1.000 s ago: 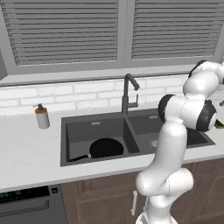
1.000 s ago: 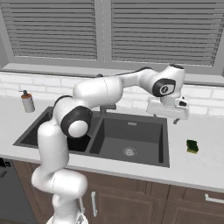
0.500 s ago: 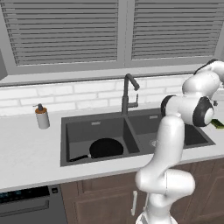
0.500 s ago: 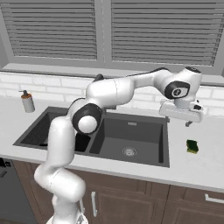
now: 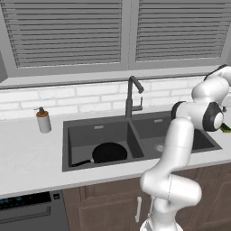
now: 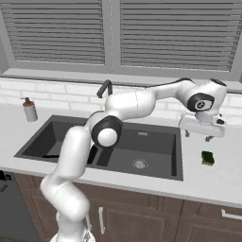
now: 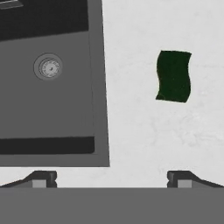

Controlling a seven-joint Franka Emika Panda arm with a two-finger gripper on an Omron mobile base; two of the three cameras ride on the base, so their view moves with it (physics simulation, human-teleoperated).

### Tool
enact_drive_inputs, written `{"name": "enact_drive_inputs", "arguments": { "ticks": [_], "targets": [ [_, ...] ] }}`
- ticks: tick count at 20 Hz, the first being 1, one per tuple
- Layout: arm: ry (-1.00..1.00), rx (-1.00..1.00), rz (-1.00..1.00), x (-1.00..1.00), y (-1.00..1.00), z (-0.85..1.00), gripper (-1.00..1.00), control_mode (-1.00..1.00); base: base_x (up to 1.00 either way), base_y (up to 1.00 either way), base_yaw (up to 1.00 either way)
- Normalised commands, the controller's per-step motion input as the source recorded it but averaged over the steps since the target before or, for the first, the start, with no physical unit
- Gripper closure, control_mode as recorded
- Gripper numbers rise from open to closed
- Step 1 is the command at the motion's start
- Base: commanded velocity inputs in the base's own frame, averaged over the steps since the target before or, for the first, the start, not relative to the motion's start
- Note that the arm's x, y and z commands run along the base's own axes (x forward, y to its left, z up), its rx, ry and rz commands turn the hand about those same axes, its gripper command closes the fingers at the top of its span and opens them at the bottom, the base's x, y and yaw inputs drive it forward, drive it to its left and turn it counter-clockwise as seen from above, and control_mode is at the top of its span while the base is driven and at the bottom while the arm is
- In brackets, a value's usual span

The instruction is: Pick the pan and sponge and place them into the sink. Then turn on the water.

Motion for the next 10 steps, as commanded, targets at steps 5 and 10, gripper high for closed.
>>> {"name": "enact_drive_inputs", "arguments": {
  "ticks": [5, 10],
  "targets": [
    [-0.14, -0.33, 0.08, 0.02, 0.0, -0.58, -1.0, -1.0, 0.0, 0.0, 0.0],
    [-0.06, -0.21, 0.09, 0.1, -0.02, -0.41, -1.0, -1.0, 0.0, 0.0, 0.0]
  ]
}}
